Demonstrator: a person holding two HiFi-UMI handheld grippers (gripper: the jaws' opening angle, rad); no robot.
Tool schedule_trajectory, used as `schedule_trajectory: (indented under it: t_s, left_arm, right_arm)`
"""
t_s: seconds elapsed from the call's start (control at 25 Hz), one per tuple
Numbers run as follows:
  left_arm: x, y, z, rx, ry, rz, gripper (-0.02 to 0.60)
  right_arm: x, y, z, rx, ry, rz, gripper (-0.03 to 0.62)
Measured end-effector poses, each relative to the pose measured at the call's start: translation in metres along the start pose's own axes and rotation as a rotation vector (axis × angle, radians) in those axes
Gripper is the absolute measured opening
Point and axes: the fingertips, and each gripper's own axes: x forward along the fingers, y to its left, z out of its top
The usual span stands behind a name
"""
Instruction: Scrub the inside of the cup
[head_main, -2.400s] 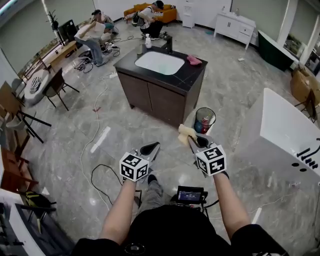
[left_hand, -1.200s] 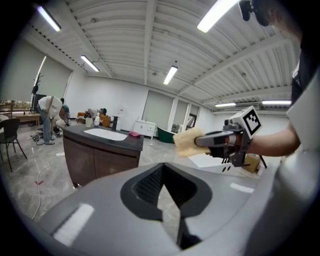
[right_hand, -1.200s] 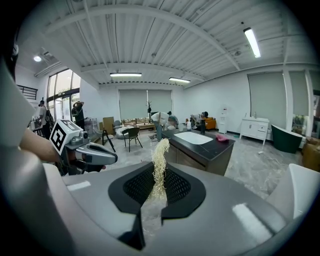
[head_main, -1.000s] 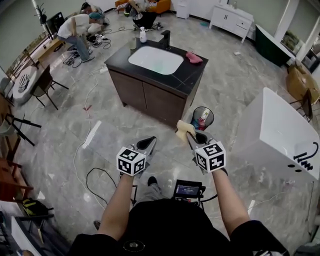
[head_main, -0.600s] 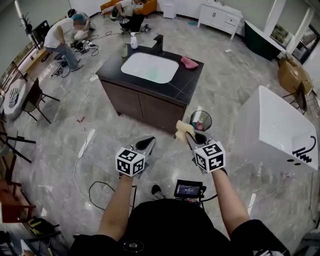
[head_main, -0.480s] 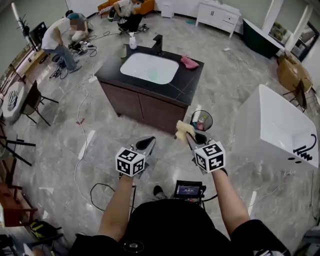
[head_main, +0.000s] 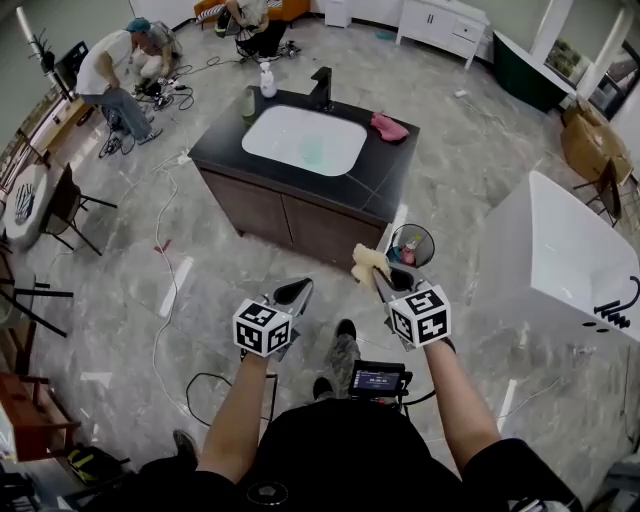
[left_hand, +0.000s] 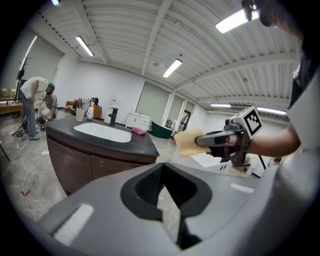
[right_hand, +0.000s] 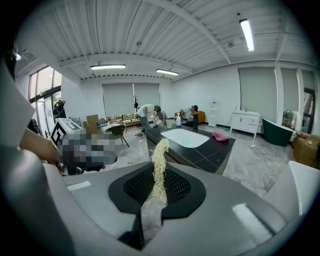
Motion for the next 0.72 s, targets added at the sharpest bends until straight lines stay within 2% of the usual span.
schedule_trajectory:
  t_s: [0.72]
  left_arm:
    - [0.128,0.095,0.104,-0.004,-0.004,0.09,0.0]
  right_arm:
    - [0.125,-0.135,0.082,0.006,-0.01,0.085,0.043]
